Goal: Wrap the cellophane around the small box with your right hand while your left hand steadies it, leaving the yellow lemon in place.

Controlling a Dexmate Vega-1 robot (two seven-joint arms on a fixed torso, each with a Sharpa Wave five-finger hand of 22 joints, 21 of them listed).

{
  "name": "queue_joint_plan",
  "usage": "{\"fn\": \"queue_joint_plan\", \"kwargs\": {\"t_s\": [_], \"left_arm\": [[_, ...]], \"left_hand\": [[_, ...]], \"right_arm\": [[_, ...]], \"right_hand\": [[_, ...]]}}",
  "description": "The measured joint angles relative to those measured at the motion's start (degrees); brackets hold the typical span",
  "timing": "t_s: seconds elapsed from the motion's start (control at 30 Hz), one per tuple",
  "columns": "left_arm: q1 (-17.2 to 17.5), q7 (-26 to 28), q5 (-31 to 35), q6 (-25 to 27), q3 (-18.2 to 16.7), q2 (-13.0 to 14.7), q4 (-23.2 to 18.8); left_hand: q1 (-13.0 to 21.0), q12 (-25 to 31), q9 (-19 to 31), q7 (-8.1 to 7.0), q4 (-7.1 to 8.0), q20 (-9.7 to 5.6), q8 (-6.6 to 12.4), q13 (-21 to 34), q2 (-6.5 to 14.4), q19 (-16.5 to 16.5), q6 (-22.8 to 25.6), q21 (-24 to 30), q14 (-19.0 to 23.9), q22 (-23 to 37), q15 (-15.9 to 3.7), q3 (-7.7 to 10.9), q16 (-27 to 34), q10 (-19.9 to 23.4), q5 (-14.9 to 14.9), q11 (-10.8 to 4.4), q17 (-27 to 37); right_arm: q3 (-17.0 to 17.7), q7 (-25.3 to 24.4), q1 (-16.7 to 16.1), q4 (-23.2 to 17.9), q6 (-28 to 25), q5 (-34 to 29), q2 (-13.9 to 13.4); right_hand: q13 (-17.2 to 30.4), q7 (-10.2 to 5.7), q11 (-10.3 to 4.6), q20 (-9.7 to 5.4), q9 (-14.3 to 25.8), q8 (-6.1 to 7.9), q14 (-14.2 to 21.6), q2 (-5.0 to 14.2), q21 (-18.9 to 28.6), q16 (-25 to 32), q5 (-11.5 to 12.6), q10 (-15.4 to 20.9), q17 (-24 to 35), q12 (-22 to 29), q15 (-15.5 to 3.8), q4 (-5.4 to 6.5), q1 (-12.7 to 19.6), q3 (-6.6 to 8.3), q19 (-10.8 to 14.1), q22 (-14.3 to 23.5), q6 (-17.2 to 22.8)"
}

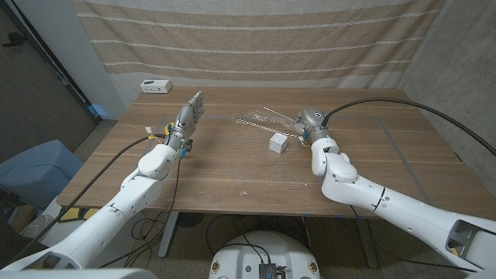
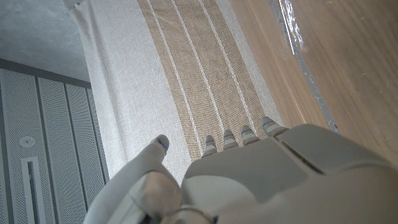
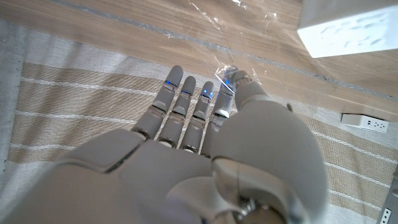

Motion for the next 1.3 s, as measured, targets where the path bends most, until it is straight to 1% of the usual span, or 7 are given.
{"fn": "queue_joint_plan", "kwargs": {"t_s": [0.1,0.5,0.6,0.83,0.93,1.23,1.3], "left_arm": [[0.07,-0.08,-0.02,-0.11,-0.01,0.01,-0.07],[0.18,-0.62,-0.05,-0.37,-0.06,0.13,-0.19],[-0.16,-1.13,-0.04,-0.44,0.07,0.13,0.05],[-0.98,-1.94,-0.04,-0.49,0.52,0.07,0.78],[-1.22,-2.19,-0.05,-0.49,0.62,0.03,0.95],[-1.73,-2.57,-0.04,-0.46,0.91,-0.04,1.34],[-1.82,-2.59,-0.05,-0.43,0.94,-0.07,1.39]], "left_hand": [[0.00,0.00,0.00,0.00,0.00,0.00,0.00,0.00,0.00,0.00,0.00,0.00,0.00,0.00,0.00,0.00,0.00,0.00,0.00,0.00,0.00],[0.00,0.00,0.00,0.21,0.00,0.00,0.00,0.00,0.00,0.00,0.21,0.00,0.00,0.00,0.00,0.00,0.00,0.00,0.00,0.00,0.00],[0.21,0.00,0.00,0.52,0.00,0.00,0.00,0.00,0.03,0.00,0.52,0.00,0.00,0.00,0.00,0.00,0.01,0.00,0.00,0.00,0.00],[0.38,0.00,0.00,0.52,0.00,0.00,0.00,0.00,0.07,0.00,0.52,0.00,0.00,-0.05,0.00,0.00,0.01,-0.09,0.00,0.52,0.00],[0.38,0.00,0.00,0.83,0.00,0.00,0.00,0.00,0.07,0.00,0.83,0.00,0.00,-0.13,0.00,0.00,0.01,-0.09,0.00,0.52,0.00],[0.38,0.01,0.00,0.83,0.00,0.00,0.00,0.00,0.07,0.00,0.83,0.00,0.00,-0.13,0.00,0.00,0.01,-0.09,0.00,0.51,0.00],[0.38,0.00,0.00,0.83,0.00,0.00,0.00,0.00,0.07,0.00,0.83,0.00,0.00,-0.13,0.00,0.00,0.01,-0.09,0.00,0.51,0.00]], "right_arm": [[-0.18,0.78,-0.44,-1.21,-0.28,-1.18,-0.38],[-0.85,4.74,-2.65,-5.33,-1.09,-6.12,-1.89],[-0.93,5.71,-3.38,-6.21,-1.10,-7.76,-2.02],[-0.81,7.35,-4.91,-7.81,-0.90,-10.63,-2.06],[-0.59,7.87,-5.41,-8.20,-0.65,-11.39,-2.05],[0.34,10.46,-7.20,-9.18,0.86,-13.79,-1.72],[0.50,11.11,-7.47,-9.24,1.22,-14.07,-1.63]], "right_hand": [[0.00,0.00,0.00,0.00,-0.01,-0.01,0.00,0.00,0.00,-0.12,-0.01,0.00,0.00,0.00,0.00,0.22,0.00,0.21,0.00,0.00,0.00],[0.00,0.00,-0.01,0.00,0.01,0.25,0.31,-0.01,0.00,-0.11,-0.45,0.00,-0.01,-0.21,0.31,0.20,0.00,0.68,0.00,0.00,-0.01],[0.00,0.00,-0.31,0.20,0.01,0.24,0.31,-0.01,0.00,-0.11,-0.85,0.30,-0.01,-0.41,0.31,0.20,0.00,0.68,-0.21,0.00,-0.01],[0.00,0.00,-0.10,0.30,0.01,0.24,0.61,-0.01,0.27,-0.32,-0.88,0.50,0.12,-0.41,0.01,0.21,-0.01,0.69,-0.30,0.00,-0.01],[0.00,0.00,-0.10,0.29,0.01,0.23,0.61,-0.01,0.27,-0.32,-0.90,0.50,0.12,-0.63,0.01,0.19,-0.01,1.13,-0.30,0.00,-0.02],[0.00,0.00,-0.10,0.29,0.00,0.23,0.61,-0.01,0.26,-0.53,-1.29,0.50,0.27,-0.86,0.01,0.19,-0.01,1.13,-0.30,0.00,-0.02],[0.00,0.21,-0.10,0.60,-0.06,0.23,0.61,-0.01,0.26,-0.56,-1.29,0.50,0.27,-1.11,0.01,0.19,-0.01,1.13,-0.61,0.00,-0.23]]}}
